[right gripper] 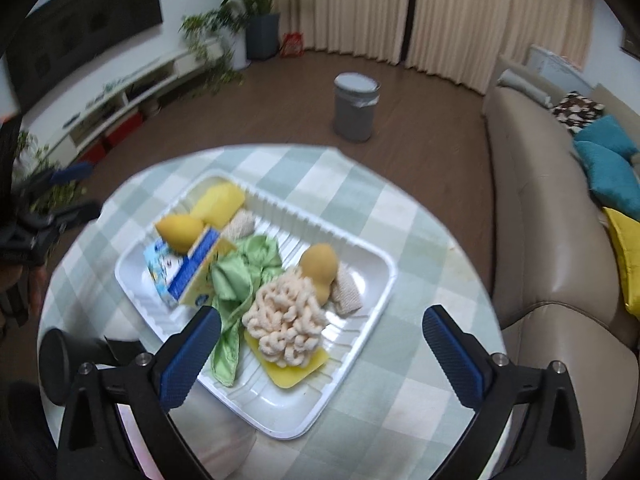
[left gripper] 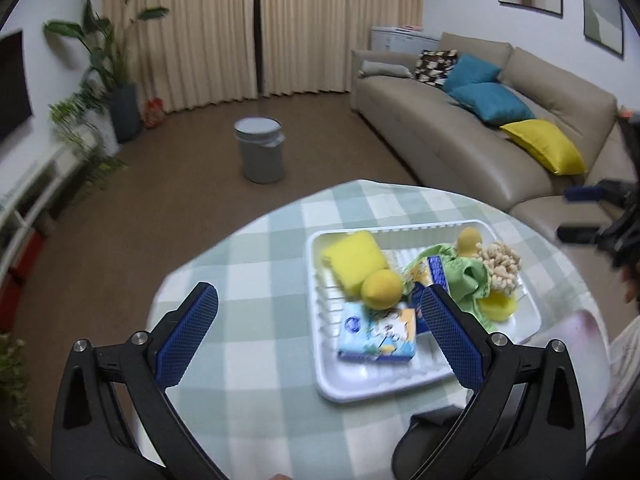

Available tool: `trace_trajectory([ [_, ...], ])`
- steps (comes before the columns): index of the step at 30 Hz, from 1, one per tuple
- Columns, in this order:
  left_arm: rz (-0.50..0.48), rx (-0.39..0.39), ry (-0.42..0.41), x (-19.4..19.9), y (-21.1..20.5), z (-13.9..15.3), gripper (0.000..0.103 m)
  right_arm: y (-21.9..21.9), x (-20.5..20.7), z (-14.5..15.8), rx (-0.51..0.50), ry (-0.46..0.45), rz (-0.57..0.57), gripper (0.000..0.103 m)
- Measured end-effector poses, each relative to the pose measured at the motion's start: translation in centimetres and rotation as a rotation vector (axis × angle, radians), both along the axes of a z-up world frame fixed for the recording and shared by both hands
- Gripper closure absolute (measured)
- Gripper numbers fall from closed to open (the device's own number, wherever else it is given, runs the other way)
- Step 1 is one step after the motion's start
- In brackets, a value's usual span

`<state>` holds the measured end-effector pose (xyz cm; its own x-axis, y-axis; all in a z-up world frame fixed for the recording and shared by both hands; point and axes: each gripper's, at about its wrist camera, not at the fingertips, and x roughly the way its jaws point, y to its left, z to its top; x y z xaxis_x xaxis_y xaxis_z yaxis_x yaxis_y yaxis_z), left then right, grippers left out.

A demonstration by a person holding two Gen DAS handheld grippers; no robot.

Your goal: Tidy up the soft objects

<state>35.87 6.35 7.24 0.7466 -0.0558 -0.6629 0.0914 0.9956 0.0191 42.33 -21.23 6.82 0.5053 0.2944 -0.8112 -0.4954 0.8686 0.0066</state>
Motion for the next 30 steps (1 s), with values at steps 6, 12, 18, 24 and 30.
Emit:
trace_trajectory([
  [6, 0.119, 0.044, -0.079, -6.4, -0.8, 2.2, 0.0, -1.8, -4.5, 4.5, 0.074, -0.116, -0.078, 0.0],
  [12, 0.162, 0.031, -0.114, -13.2, -1.9, 2.8, 0.0, -3.1, -13.1, 6.5, 0.153, -0.246, -0.145, 0.0],
  [18, 0.2, 0.034, -0.128, -19.2, -3.4, 2.0, 0.0, -2.9, -22.0, 4.0, 0.204, -0.272, -0.206, 0.0],
  [24, 0.202, -0.012, -0.104, -23.2, -4.6, 1.5, 0.0, -1.5, -28.9, 1.0, 0.212, -0.289, -0.275, 0.0],
  [30, 0.204, -0.032, -0.111, -25.6, -5.3, 1.5, 0.0, 0.7, -32.6, -1.0, 0.14, -0.306, -0.349, 0.0],
])
